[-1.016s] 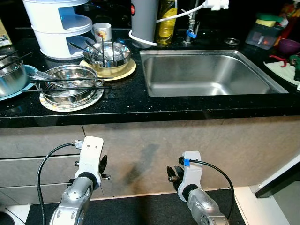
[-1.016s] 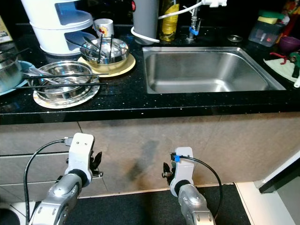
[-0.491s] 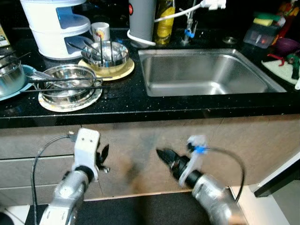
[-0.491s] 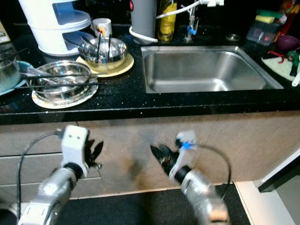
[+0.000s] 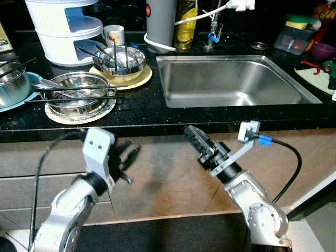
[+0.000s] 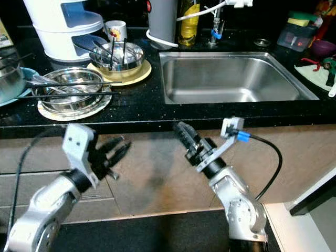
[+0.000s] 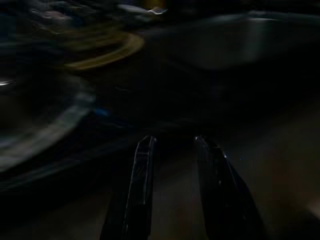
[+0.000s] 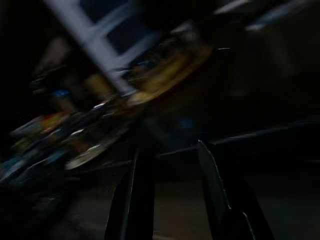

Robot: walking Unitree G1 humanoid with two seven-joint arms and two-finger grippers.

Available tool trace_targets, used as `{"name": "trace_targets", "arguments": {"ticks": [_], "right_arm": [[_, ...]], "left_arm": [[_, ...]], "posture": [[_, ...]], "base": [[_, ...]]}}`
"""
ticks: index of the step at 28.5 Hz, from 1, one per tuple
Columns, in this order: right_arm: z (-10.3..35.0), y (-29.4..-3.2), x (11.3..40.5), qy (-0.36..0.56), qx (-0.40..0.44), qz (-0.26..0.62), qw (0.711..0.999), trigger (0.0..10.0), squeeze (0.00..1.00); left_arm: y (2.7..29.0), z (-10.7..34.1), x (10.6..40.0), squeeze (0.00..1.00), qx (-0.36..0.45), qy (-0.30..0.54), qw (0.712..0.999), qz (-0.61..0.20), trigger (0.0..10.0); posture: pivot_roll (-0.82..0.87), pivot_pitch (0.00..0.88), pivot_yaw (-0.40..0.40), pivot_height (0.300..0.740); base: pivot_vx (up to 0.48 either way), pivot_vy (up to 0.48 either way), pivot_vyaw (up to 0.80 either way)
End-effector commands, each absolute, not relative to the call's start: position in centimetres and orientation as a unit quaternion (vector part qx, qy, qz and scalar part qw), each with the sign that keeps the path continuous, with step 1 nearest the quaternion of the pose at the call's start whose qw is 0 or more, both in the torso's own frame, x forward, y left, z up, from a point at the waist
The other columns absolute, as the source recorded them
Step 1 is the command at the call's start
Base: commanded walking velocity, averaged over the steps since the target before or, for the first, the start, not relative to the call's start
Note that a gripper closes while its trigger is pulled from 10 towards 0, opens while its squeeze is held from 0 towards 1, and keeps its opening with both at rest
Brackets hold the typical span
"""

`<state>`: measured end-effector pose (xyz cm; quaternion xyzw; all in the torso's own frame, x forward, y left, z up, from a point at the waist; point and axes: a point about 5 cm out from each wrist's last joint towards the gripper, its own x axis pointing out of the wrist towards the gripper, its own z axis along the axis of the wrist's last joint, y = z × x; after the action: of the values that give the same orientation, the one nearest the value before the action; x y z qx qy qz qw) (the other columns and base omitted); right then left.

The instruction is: Kitchen organization

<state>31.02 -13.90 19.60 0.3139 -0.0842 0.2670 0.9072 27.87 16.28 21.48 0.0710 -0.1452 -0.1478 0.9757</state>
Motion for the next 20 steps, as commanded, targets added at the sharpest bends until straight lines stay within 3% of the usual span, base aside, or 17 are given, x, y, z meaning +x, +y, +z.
{"name": "trace_targets", "arguments": {"ticks": [1, 10, 11, 14, 18, 20], "right_arm": [[19.1, -14.7, 31.3, -0.08, 0.323, 0.229, 0.915, 10.0, 0.0], [19.2, -14.3, 31.2, -0.077, 0.344, 0.231, 0.907, 10.0, 0.0], [19.2, -14.3, 31.3, -0.076, 0.345, 0.229, 0.907, 10.0, 0.0], [19.1, -14.2, 31.4, -0.073, 0.345, 0.227, 0.908, 10.0, 0.0], [18.7, -14.0, 31.4, -0.064, 0.348, 0.224, 0.908, 10.0, 0.0], [18.7, -14.0, 31.4, -0.064, 0.348, 0.224, 0.908, 10.0, 0.0]], "left_arm": [[16.9, 21.6, 28.1, 0.0, 0.118, -0.155, 0.974, -0.112, 10.0], [14.9, 24.8, 27.8, 0.0, 0.254, -0.241, 0.928, -0.124, 10.0], [14.5, 25.1, 27.7, 1.0, 0.272, -0.252, 0.919, -0.135, 10.0], [14.1, 25.5, 27.7, 1.0, 0.31, -0.27, 0.901, -0.142, 10.0], [13.9, 26.0, 28.2, 1.0, 0.456, -0.286, 0.836, -0.107, 10.0], [13.9, 26.0, 28.2, 1.0, 0.456, -0.286, 0.836, -0.107, 10.0]], "posture": [[-0.08, 0.151, -0.048, 0.74], [-0.08, 0.153, -0.051, 0.74], [-0.08, 0.153, -0.051, 0.74], [-0.08, 0.153, -0.051, 0.74], [-0.08, 0.155, -0.05, 0.74], [-0.08, 0.155, -0.05, 0.74]], "base": [[0.0, 0.0, 0.0], [0.0, 0.0, 0.0], [0.0, 0.0, 0.0], [0.0, 0.0, 0.0], [0.0, 0.0, 0.0], [0.0, 0.0, 0.0]]}}
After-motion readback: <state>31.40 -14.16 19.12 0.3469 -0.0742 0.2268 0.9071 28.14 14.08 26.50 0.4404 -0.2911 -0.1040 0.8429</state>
